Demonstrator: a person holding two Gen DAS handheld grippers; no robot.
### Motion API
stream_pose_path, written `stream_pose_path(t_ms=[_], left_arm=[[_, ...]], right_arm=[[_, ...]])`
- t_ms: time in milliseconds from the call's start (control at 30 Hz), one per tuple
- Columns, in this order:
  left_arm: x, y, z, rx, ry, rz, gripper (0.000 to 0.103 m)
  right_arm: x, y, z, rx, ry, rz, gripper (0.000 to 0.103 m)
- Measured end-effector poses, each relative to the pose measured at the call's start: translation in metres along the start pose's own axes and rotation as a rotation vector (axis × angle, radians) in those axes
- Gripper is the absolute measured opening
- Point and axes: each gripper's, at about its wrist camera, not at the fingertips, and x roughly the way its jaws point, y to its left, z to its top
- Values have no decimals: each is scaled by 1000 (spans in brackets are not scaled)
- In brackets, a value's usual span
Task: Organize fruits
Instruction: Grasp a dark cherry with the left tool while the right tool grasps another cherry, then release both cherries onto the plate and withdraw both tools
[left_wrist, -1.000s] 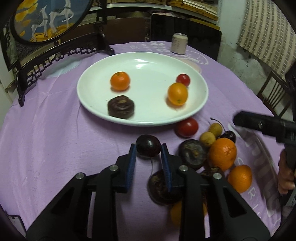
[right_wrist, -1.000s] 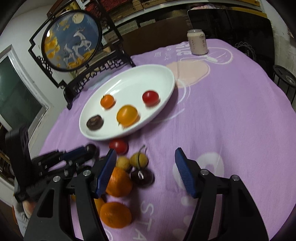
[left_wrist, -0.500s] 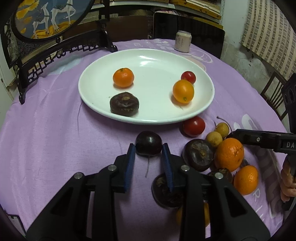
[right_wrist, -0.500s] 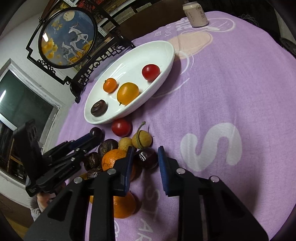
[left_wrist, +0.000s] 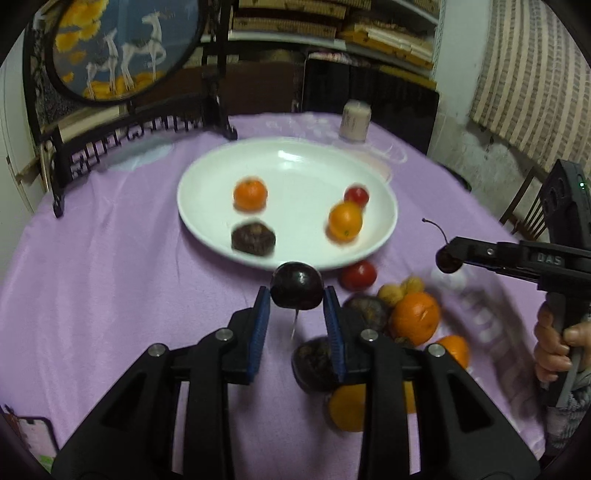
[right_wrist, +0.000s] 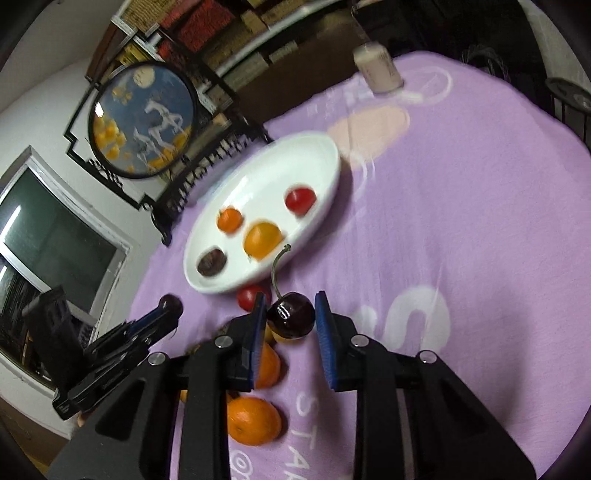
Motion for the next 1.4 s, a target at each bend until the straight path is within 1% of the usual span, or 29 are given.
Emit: stream_pose_path(t_ms=[33,100,200,300,433,467,533,567,600,633,667,700,733,767,867,900,933,967,1000,1067,1133,1200,1267,1400], left_arm=[[-1,1,9,0,-13,5,30],[4,6,25,-6,-18,16,30],[23,19,49,-37,-11,47,30],[54,41,66,-107,23,67,30],[84,59,72,-154,75,73,30],[90,61,71,-159,85,74,30],[97,65,69,-170,101,66,30],[99,66,68,-174,104,64,32],[99,67,67,-179,104,57,33],[100,68,67,-179,103,52,34],[99,68,67,-180,102,45,37],[97,68,67,-184,96,44,44],[93,68,66,-187,86,51,47],[90,67,66,-188,78,55,50],[76,65,61,-186,61,57,50],[73,65,59,-185,56,55,51],[68,64,57,-185,51,57,53],[61,62,53,-184,44,64,58],[57,60,51,-182,39,67,61],[47,56,44,-172,31,62,61],[38,51,37,-161,26,58,65],[28,45,27,-137,19,72,71],[19,39,17,-112,18,80,72],[5,31,-2,-81,21,74,77]], right_arm=[[0,7,7,-18,-11,0,27],[7,18,20,-44,-5,-7,27],[29,39,45,-91,10,-21,27],[57,55,61,-126,40,-36,27],[92,70,73,-177,54,-79,27],[101,71,74,-192,57,-99,28],[114,71,75,-203,62,-110,28],[117,69,75,-202,64,-112,33],[120,69,75,-202,70,-116,46],[120,67,74,-205,73,-115,48],[116,66,74,-209,54,-111,48],[113,67,74,-211,44,-111,48],[107,66,75,-212,29,-105,48],[102,66,75,-210,21,-99,48],[82,64,73,-196,-6,-88,49],[74,64,71,-191,-14,-87,49],[68,63,68,-187,-18,-86,49],[63,62,65,-183,-21,-83,50],[59,60,61,-179,-23,-83,53],[50,54,51,-165,-24,-85,55],[42,47,39,-154,-14,-82,55],[35,42,31,-141,-10,-76,55],[28,38,22,-127,-9,-69,56],[19,29,5,-107,15,-69,57]])
